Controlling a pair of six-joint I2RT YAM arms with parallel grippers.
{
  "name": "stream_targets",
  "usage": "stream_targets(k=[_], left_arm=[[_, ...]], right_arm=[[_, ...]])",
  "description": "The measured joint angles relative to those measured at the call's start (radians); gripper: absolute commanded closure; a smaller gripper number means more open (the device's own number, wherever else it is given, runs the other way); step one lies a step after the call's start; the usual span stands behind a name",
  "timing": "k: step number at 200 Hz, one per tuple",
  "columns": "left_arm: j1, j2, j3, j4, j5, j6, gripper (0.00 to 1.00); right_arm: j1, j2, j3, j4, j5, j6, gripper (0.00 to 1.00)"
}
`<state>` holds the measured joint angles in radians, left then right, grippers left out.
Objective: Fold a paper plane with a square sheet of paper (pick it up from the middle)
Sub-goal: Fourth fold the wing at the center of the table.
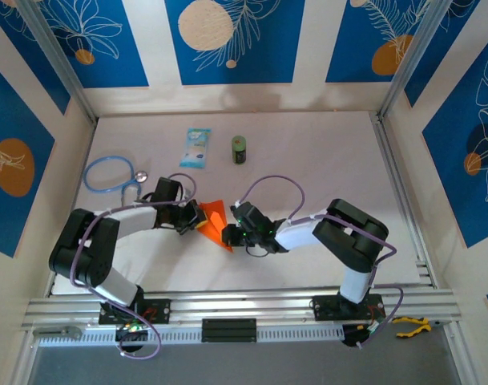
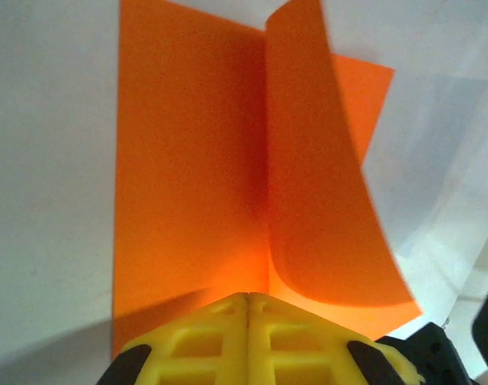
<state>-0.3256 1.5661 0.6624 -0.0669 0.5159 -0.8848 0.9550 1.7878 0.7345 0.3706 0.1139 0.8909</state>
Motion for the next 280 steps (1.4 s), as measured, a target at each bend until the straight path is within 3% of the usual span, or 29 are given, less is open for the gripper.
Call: stream_targets(k=[80,280], left_arm=[[0.0,0.011,-0.038,0.024,-0.013,-0.027,1.0],[-0.006,-0.095,-0.099,0.018,-0.053,-0.055,0.98]], right_arm=[[0.034,0.0,0.0,0.006,0.069,-0.023,0.94],[0.047,-0.009,-0.028,0.042,0.055,-0.01,0.94]])
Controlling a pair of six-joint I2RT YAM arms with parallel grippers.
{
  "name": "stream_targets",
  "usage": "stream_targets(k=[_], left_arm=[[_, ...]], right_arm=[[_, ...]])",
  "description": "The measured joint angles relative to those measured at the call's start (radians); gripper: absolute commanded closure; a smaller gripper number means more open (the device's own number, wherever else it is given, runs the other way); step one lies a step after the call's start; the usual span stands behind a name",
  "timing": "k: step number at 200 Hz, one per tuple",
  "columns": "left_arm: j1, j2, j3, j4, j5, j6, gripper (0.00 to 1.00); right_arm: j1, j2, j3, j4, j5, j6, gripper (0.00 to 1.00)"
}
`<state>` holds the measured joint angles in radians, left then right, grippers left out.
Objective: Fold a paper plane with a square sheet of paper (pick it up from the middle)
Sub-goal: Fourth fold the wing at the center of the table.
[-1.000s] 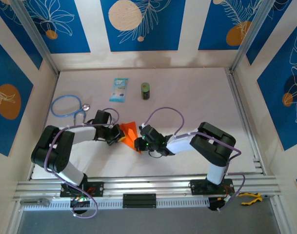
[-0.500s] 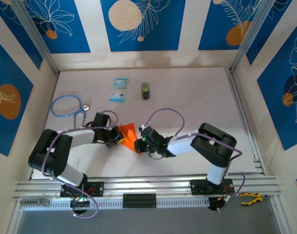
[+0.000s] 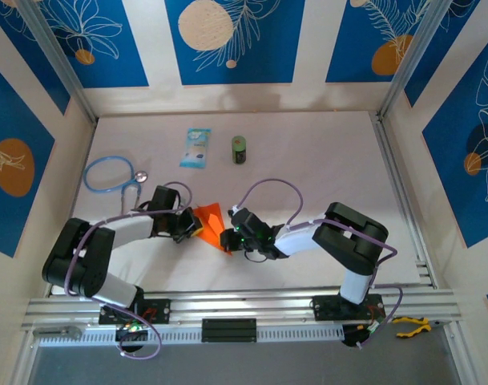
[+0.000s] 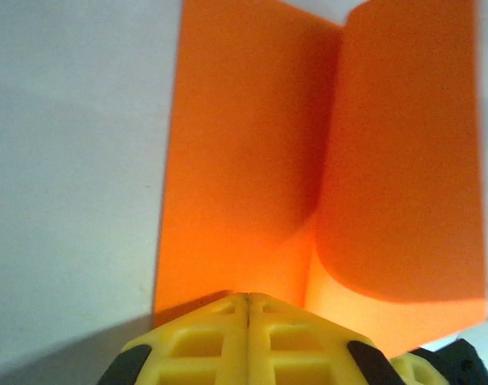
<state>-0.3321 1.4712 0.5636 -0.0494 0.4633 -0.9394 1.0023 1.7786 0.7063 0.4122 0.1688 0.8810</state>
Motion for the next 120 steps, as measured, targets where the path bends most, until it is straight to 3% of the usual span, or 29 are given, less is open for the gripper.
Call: stream_targets(k=[72,120], left_arm=[[-0.018,-0.013,0.005,0.164,0.134,0.032,0.98],[-0.024,0.049,0.032,0.195,0.157,0.032,0.98]], right_arm=[[0.0,0.0,-0.001,0.002,0.0,0.016,0.94],[-0.001,0.0,-0.002,0.004,-0.002,0.024,0.94]])
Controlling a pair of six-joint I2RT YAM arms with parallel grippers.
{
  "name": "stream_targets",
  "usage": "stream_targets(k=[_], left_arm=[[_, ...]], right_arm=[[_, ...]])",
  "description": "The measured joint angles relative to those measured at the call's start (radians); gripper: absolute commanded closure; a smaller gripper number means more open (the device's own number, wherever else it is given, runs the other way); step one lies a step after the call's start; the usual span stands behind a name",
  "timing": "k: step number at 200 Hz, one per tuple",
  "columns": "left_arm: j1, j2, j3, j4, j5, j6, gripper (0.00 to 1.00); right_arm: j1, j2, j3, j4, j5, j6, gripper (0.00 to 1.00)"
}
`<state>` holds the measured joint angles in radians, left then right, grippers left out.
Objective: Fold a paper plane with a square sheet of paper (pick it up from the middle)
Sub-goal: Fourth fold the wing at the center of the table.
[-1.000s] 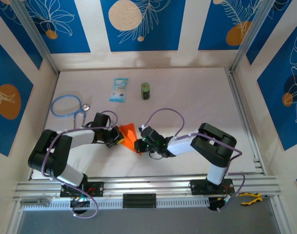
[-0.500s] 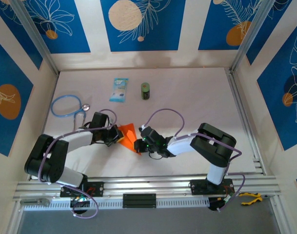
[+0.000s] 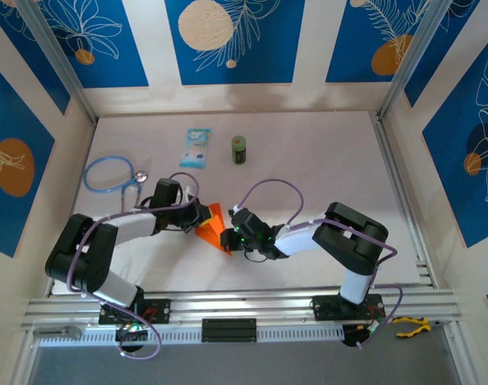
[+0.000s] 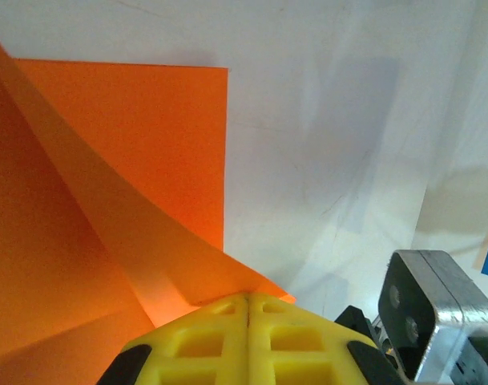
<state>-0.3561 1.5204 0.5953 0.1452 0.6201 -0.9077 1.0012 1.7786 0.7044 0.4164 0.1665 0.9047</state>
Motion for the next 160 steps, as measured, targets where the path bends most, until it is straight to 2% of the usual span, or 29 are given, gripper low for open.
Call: stream_targets(k=[160], left_arm=[[0.0,0.124,0.058,0.005,-0.01,0.0,0.98]], right_arm=[[-0.049,0.005,0.0,-0.005,-0.1,0.046,0.94]])
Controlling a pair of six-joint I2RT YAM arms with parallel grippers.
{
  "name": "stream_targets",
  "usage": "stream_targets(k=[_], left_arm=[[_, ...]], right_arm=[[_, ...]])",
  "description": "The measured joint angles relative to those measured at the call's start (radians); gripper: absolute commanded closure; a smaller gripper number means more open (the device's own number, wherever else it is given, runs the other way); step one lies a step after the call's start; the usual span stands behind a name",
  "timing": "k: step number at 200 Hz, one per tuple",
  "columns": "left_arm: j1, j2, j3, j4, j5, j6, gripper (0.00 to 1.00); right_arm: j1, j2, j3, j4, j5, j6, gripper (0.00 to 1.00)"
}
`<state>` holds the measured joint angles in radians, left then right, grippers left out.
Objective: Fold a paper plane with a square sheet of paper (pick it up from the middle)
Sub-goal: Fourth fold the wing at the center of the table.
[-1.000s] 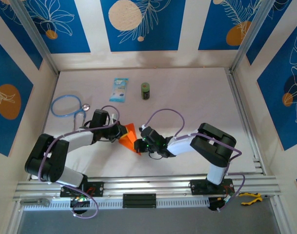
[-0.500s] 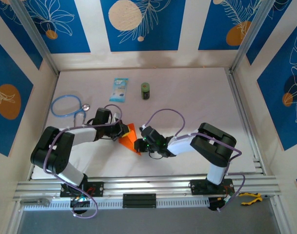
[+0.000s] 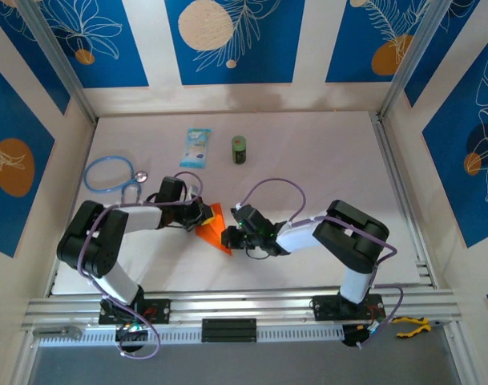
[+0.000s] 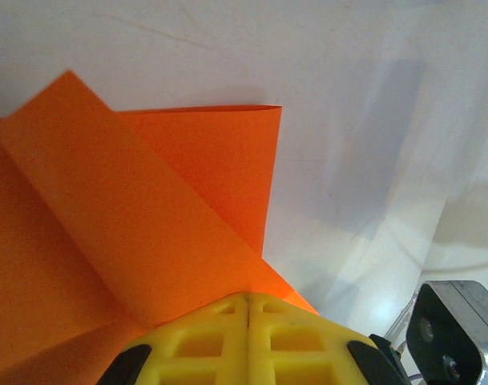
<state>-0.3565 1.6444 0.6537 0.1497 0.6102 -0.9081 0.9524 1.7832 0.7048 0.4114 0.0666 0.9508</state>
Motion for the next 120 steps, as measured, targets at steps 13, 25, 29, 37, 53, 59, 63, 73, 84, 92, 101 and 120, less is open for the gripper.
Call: stream_targets(k=[13,25,29,37,53,59,63,73,84,92,101,120], left_arm=[[0.0,0.009,0.0,0.002,0.0,-0.001,0.98],[0.0,0.014,0.0,0.003,0.0,-0.002,0.98],[0.0,0.014,0.0,0.003,0.0,-0.003,0.98],[0.0,0.014,0.0,0.004,0.0,-0.003,0.98],[0.0,0.015,0.002,0.005,0.001,-0.003,0.97],[-0.001,0.015,0.003,0.005,0.002,-0.003,0.98],[-0.001,0.015,0.003,0.005,0.002,-0.003,0.98],[-0.002,0.015,0.005,0.005,0.003,-0.003,0.97],[-0.003,0.015,0.006,0.006,0.006,-0.002,0.97],[-0.004,0.015,0.006,0.007,0.007,-0.002,0.96],[-0.006,0.015,0.006,0.008,0.008,-0.002,0.96],[-0.014,0.015,0.006,0.008,0.011,-0.003,0.96]], right_arm=[[-0.004,0.001,0.0,0.0,-0.009,0.003,0.94],[-0.009,0.001,0.002,-0.002,-0.019,0.006,0.94],[-0.01,0.001,0.002,-0.003,-0.022,0.007,0.94],[-0.013,0.002,0.002,-0.004,-0.027,0.01,0.94],[-0.018,0.003,0.004,-0.005,-0.038,0.019,0.94],[-0.019,0.003,0.006,-0.008,-0.042,0.021,0.94],[-0.02,0.005,0.006,-0.009,-0.043,0.023,0.94],[-0.023,0.005,0.008,-0.011,-0.049,0.027,0.94],[-0.026,0.007,0.008,-0.011,-0.055,0.031,0.94],[-0.026,0.007,0.009,-0.011,-0.058,0.032,0.94],[-0.029,0.007,0.009,-0.011,-0.063,0.035,0.94],[-0.032,0.009,0.01,-0.011,-0.072,0.04,0.94]])
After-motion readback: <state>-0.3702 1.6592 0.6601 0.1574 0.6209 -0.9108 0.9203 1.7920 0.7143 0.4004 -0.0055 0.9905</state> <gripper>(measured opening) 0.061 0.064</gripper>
